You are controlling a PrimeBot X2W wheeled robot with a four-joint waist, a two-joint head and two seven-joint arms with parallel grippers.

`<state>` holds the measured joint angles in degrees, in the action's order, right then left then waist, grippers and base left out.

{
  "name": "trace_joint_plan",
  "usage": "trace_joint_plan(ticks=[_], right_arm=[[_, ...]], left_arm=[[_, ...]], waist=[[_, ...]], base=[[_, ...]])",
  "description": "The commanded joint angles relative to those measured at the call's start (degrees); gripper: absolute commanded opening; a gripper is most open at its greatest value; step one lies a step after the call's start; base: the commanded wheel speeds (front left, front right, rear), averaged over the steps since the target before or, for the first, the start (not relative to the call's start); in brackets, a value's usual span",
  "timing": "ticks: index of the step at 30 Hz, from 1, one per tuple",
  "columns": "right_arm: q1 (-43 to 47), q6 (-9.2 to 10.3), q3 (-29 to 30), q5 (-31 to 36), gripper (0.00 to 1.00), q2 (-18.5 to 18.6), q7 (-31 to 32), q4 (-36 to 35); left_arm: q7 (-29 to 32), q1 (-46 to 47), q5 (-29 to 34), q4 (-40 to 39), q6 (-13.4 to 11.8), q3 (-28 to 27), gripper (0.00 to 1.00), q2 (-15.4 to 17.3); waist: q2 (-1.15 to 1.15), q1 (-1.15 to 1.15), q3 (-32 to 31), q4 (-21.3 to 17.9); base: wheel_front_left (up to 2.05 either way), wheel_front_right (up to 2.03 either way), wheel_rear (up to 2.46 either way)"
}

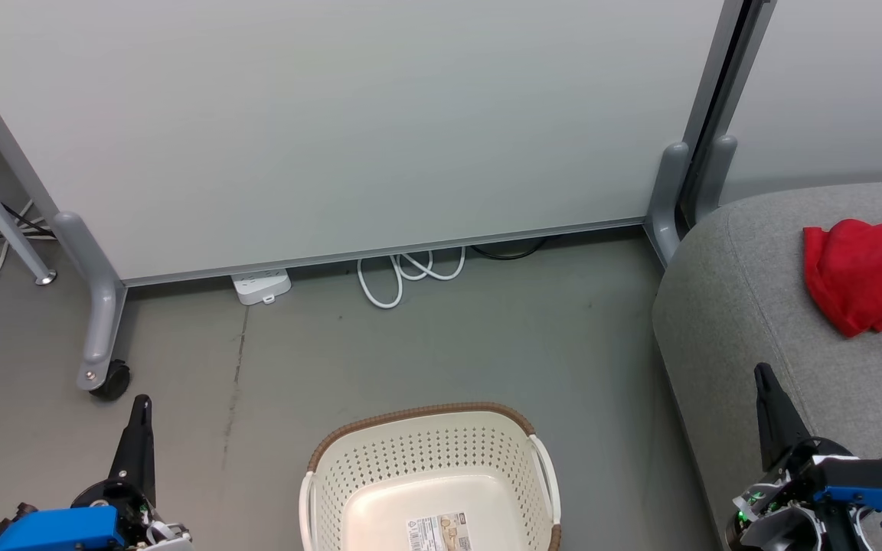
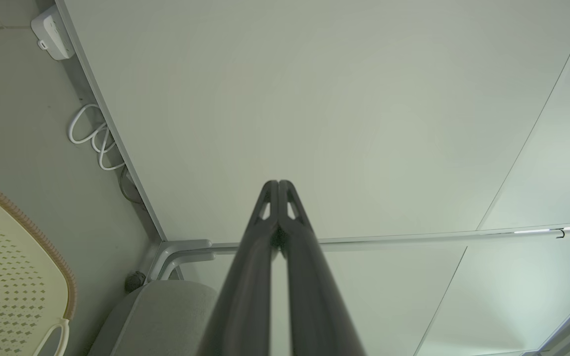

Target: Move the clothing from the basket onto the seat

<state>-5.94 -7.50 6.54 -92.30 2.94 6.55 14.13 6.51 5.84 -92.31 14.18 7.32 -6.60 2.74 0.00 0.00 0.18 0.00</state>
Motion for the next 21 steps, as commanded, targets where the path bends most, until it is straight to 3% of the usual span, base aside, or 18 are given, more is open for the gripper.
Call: trace_joint_plan(ticks=[1, 21], right_arm=[[-0.6, 0.02, 0.1, -0.2, 0.0, -0.2, 0.2, -0.2], [-0.6, 0.02, 0.1, -0.2, 0.0, -0.1, 0.2, -0.2]], left_arm=[[0.2, 0.7, -0.2, -0.2, 0.4, -0.1, 0.0, 0.3], [0.2, 0.7, -0.2, -0.2, 0.4, -0.1, 0.0, 0.3]], waist=[[0.0, 0.0, 0.0, 0.0], [0.0, 0.0, 0.0, 0.0]], base=[[0.0, 0.0, 0.0], [0.0, 0.0, 0.0]])
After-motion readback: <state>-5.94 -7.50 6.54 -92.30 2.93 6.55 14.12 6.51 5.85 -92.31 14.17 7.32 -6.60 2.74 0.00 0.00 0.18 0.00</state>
